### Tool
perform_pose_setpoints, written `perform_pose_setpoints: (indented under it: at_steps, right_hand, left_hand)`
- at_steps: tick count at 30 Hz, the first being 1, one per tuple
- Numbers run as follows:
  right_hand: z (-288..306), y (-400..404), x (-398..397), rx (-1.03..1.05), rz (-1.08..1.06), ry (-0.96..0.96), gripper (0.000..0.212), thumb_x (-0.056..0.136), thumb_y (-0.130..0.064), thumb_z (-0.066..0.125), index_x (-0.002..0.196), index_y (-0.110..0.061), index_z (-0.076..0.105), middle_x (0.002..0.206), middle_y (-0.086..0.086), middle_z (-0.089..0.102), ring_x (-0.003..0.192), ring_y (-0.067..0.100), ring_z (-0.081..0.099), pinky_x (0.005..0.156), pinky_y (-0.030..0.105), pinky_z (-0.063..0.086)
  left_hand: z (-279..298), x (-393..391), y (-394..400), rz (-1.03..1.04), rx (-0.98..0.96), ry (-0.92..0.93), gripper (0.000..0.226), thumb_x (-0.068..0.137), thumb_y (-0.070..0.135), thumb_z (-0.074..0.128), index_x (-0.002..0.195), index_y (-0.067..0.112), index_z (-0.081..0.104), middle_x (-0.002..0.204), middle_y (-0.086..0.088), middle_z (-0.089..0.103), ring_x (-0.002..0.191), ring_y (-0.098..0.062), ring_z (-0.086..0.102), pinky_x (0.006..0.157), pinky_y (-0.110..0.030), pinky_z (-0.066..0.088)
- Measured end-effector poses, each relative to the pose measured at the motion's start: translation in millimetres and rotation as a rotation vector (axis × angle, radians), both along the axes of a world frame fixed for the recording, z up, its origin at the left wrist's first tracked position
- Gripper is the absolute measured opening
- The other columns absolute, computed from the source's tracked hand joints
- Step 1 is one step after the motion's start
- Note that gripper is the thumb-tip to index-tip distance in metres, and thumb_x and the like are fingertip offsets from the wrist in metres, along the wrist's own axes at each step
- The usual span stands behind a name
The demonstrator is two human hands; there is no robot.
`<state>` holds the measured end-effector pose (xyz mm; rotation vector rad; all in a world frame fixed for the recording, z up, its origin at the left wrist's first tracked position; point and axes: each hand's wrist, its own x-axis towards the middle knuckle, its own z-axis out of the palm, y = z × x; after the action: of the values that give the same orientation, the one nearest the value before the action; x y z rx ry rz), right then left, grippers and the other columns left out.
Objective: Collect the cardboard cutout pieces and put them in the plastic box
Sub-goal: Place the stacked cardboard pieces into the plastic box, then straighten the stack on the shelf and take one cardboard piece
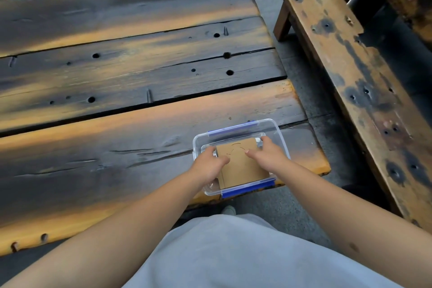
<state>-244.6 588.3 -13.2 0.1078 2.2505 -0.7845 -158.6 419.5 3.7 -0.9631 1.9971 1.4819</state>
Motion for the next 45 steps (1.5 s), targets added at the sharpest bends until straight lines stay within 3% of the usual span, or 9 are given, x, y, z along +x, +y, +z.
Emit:
perform_pose_setpoints:
  at_steps: [2, 4, 7, 9, 12, 18, 29, 37, 45]
  right_hand:
    - [5.8, 2.2, 3.9, -0.004, 0.027, 0.064, 0.081, 0.086, -0.048, 0.064, 0.151, -0.018, 0.026, 0.151, 0.009, 0.042, 0.135, 0.03, 0.044, 0.102, 0.041, 0.04]
    - [11.8, 4.0, 9.9, -0.002, 0.065, 0.131, 0.079, 0.086, -0.047, 0.064, 0.15, -0.017, 0.028, 0.152, 0.008, 0.041, 0.136, 0.029, 0.042, 0.103, 0.039, 0.039]
    - [22.9, 5.4, 22.3, 0.016, 0.128, 0.244, 0.079, 0.086, -0.046, 0.063, 0.151, -0.018, 0.027, 0.157, 0.006, 0.035, 0.139, 0.026, 0.038, 0.108, 0.039, 0.036]
    - [31.7, 5.7, 31.5, 0.065, 0.194, 0.328, 0.083, 0.085, -0.05, 0.06, 0.152, -0.02, 0.022, 0.162, 0.002, 0.025, 0.143, 0.024, 0.033, 0.111, 0.04, 0.033]
    - [48.4, 3.3, 46.9, 0.206, 0.247, 0.453, 0.089, 0.083, -0.062, 0.055, 0.154, -0.025, 0.015, 0.165, 0.0, 0.012, 0.148, 0.023, 0.023, 0.114, 0.043, 0.03]
    - [86.8, -4.9, 85.9, 0.417, 0.122, 0.536, 0.097, 0.078, -0.079, 0.041, 0.154, -0.029, 0.006, 0.166, 0.0, -0.001, 0.151, 0.026, 0.006, 0.118, 0.051, 0.021]
    - [142.9, 24.8, 195.7, 0.619, -0.329, 0.541, 0.106, 0.065, -0.09, 0.028, 0.153, -0.036, 0.004, 0.166, -0.001, -0.006, 0.151, 0.03, 0.003, 0.115, 0.059, 0.016]
    - [190.1, 94.1, 320.0, 0.85, -0.631, 0.512, 0.11, 0.061, -0.095, 0.024, 0.153, -0.036, 0.005, 0.166, 0.001, -0.004, 0.151, 0.031, 0.004, 0.114, 0.06, 0.018]
    - [233.4, 172.2, 463.4, 1.07, -0.936, 0.424, 0.113, 0.061, -0.096, 0.015, 0.154, -0.034, 0.008, 0.166, 0.002, 0.0, 0.15, 0.031, 0.008, 0.114, 0.058, 0.022]
  left_hand:
    - [1.3, 0.9, -3.3, -0.133, -0.15, 0.09, 0.062, 0.088, 0.039, 0.058, 0.144, 0.022, 0.037, 0.141, -0.001, 0.049, 0.117, -0.021, 0.053, 0.085, -0.022, 0.042]
    - [6.2, 1.5, -7.0, -0.254, -0.263, 0.198, 0.068, 0.088, 0.039, 0.058, 0.148, 0.019, 0.032, 0.151, -0.003, 0.039, 0.134, -0.024, 0.041, 0.099, -0.027, 0.033]
    - [17.7, -0.9, -15.4, -0.442, -0.409, 0.306, 0.071, 0.087, 0.044, 0.055, 0.149, 0.02, 0.028, 0.155, -0.004, 0.031, 0.14, -0.024, 0.032, 0.102, -0.028, 0.03]
    - [27.7, -2.4, -22.2, -0.55, -0.521, 0.325, 0.077, 0.085, 0.053, 0.051, 0.15, 0.024, 0.021, 0.16, -0.005, 0.02, 0.144, -0.026, 0.023, 0.111, -0.04, 0.029]
    - [49.9, -5.9, -33.0, -0.713, -0.7, 0.387, 0.083, 0.081, 0.066, 0.043, 0.15, 0.028, 0.017, 0.162, -0.008, 0.011, 0.146, -0.029, 0.016, 0.112, -0.053, 0.03]
    - [90.3, -21.2, -50.6, -0.975, -0.884, 0.673, 0.09, 0.078, 0.074, 0.036, 0.151, 0.029, 0.012, 0.163, -0.009, -0.003, 0.148, -0.034, 0.002, 0.11, -0.062, 0.021]
    - [145.8, -8.0, 9.8, -1.363, -0.796, 1.094, 0.093, 0.077, 0.078, 0.031, 0.152, 0.033, 0.002, 0.163, -0.01, -0.006, 0.148, -0.036, -0.001, 0.108, -0.063, 0.024]
    - [180.4, 50.6, 137.1, -1.627, -0.695, 1.385, 0.094, 0.073, 0.082, 0.032, 0.15, 0.036, 0.003, 0.163, -0.007, -0.003, 0.147, -0.038, 0.003, 0.104, -0.069, 0.026]
    - [229.5, 144.0, 277.5, -1.811, -0.446, 1.684, 0.091, 0.074, 0.08, 0.032, 0.15, 0.036, 0.009, 0.163, -0.008, 0.002, 0.147, -0.037, 0.007, 0.104, -0.069, 0.028]
